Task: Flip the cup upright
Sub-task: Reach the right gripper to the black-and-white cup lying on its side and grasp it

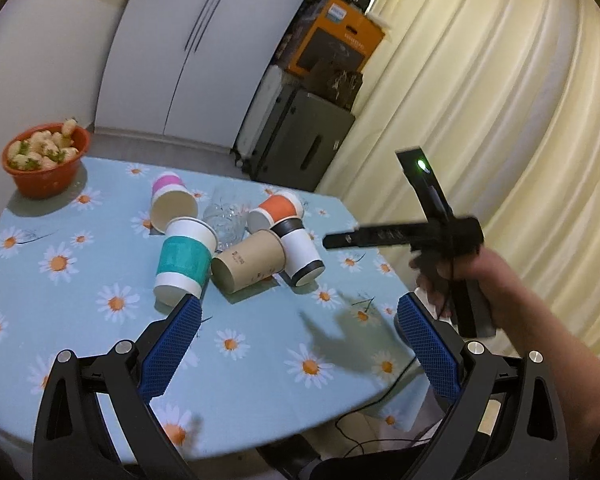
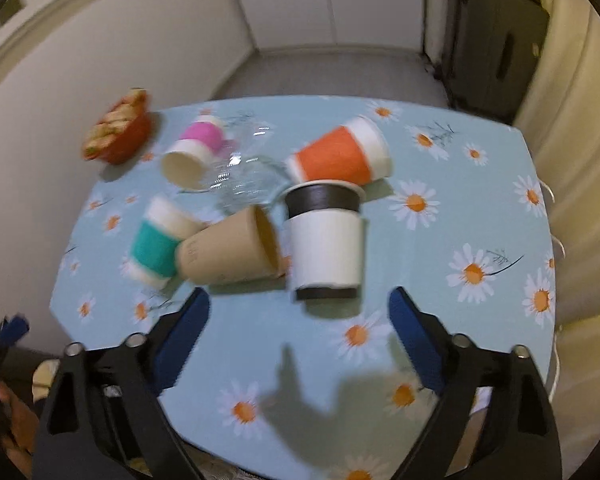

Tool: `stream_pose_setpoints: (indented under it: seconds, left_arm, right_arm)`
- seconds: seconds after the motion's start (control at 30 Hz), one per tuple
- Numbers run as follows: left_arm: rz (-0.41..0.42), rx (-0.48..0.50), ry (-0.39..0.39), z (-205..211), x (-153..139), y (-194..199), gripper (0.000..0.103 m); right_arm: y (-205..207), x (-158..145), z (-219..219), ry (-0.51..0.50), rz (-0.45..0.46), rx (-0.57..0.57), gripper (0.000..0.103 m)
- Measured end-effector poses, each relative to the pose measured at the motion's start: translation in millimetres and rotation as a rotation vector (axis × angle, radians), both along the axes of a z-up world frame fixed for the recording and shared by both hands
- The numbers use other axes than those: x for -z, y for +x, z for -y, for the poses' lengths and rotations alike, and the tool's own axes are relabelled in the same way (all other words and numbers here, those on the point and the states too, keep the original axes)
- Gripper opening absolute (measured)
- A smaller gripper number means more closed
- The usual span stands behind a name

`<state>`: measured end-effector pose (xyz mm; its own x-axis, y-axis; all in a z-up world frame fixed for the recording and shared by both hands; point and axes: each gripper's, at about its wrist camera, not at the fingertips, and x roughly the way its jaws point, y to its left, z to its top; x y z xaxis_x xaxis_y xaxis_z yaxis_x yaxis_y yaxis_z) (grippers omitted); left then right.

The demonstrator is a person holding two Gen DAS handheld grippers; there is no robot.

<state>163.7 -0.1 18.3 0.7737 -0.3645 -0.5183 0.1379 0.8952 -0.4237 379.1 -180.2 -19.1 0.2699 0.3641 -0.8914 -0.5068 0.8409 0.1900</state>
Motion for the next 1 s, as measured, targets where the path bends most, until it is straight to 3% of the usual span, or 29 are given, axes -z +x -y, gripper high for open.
stream_pose_setpoints:
  seconds: [0.23, 0.53, 0.73, 0.83, 1.0]
  left_arm:
    - [-0.106, 0.033, -0.024, -5.5, 21.7, 41.8, 0.096]
    - [-0.186, 0.072, -0.034, -3.4, 46.2, 68.8, 0.096]
    - [-0.198, 0.081, -0.057, -4.5, 48.8, 68.5, 0.096]
    - [-0.197, 0.072, -0.052, -6.7, 49.5, 67.0, 0.096]
    - [-0.200, 0.063, -0.045, -11.8, 51.3, 65.5, 0.096]
  right_arm:
    - [46.9, 31.6, -16.8, -0.095, -0.137, -0.020, 0.072]
    - [66.0, 48.6, -35.7, -0.197, -0.178, -0.076, 0.070]
    - [68.6, 64.9, -34.5, -0.197, -0.244, -0.066, 0.070]
    - [67.9, 66.2, -32.6, -0.175, -0.256, -0.067, 0.060]
    - [62.9, 59.7, -32.6, -0.168, -0.258, -0.079, 0.060]
